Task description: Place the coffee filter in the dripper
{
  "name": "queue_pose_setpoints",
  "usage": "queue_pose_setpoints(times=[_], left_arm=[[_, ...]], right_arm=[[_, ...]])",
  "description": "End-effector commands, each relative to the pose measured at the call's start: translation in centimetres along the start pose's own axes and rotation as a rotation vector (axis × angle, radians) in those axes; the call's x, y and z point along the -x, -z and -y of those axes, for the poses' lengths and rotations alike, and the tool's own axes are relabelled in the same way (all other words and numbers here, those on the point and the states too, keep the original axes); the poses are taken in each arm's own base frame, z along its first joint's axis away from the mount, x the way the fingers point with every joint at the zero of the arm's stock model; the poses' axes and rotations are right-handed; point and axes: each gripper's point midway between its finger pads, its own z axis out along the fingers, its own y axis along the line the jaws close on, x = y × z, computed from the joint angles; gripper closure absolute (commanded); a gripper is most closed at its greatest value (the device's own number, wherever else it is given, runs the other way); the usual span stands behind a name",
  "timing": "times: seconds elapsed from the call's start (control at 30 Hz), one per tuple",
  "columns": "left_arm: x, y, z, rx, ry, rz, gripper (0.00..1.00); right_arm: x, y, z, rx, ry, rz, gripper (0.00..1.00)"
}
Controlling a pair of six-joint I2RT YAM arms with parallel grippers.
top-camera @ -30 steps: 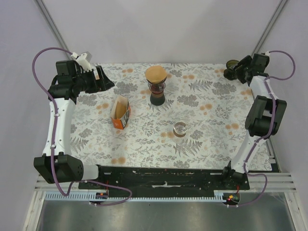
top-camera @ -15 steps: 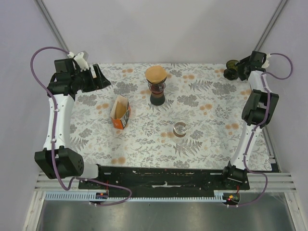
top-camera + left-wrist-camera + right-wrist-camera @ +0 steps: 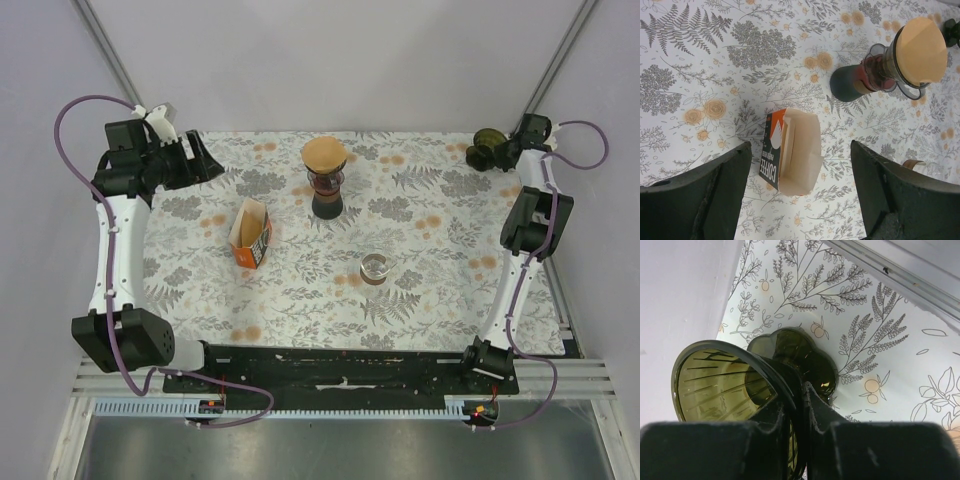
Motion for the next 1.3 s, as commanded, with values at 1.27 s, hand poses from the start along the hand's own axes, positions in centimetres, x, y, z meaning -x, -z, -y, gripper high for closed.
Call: queue_pose_setpoints(times=[1.27], left_arm=[[-0.6, 4.3, 3.2, -0.114, -0.161, 0.066, 0.14]], right_arm=[[-28.8, 45.8, -1.8, 0.711, 1.246, -0.730, 1.00]])
